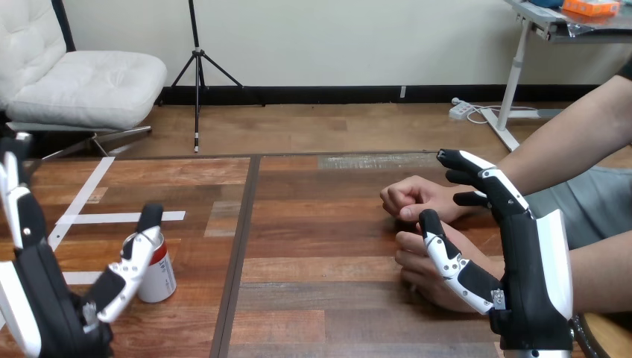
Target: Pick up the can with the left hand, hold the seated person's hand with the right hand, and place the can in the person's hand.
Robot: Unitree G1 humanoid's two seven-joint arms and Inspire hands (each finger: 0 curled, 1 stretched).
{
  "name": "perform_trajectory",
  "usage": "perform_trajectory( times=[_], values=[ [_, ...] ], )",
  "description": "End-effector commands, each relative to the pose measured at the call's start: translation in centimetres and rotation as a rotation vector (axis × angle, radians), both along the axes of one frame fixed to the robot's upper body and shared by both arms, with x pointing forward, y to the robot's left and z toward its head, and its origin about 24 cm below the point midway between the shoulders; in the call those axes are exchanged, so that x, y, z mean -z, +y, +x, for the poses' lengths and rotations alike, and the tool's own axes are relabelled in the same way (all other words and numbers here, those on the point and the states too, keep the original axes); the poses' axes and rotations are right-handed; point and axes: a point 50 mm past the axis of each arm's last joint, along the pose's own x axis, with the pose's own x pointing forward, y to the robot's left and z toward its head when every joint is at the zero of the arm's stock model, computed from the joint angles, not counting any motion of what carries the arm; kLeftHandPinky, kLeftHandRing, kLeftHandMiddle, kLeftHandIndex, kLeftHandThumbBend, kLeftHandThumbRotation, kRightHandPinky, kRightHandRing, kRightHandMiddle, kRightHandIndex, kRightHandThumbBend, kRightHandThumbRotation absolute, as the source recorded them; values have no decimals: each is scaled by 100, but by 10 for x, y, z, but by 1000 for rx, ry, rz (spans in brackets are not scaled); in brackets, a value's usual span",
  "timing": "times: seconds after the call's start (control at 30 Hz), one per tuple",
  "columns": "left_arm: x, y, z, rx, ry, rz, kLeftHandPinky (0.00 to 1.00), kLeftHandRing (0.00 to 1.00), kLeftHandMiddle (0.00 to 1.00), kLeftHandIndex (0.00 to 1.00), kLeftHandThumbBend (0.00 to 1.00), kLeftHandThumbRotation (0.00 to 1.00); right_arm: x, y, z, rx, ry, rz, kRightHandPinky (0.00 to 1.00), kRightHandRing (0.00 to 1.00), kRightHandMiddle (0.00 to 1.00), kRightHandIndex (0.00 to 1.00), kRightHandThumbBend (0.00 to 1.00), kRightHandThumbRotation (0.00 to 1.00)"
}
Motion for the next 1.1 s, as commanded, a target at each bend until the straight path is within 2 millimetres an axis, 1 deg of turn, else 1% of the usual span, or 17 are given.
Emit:
perform_trajectory(
  times=[0.0, 0.27, 0.7, 1.07],
  values=[
    [-7, 2, 21, 1, -3, 44, 100, 100, 99, 94, 73, 21, -14, 3, 10, -10, -70, 24, 67, 77, 80, 77, 32, 1],
    [1, 9, 31, 9, 112, 70, 100, 100, 99, 95, 73, 25, -14, 3, 10, -11, -69, 23, 68, 77, 80, 77, 32, 1],
    [15, 15, 51, 81, 264, -23, 100, 100, 100, 96, 75, 23, -15, 2, 9, -12, -61, 20, 68, 78, 80, 77, 33, 2],
    [24, 16, 64, 140, 382, -86, 100, 100, 100, 96, 79, 25, -16, 1, 9, -11, -63, 8, 69, 78, 79, 77, 33, 2]
  ],
)
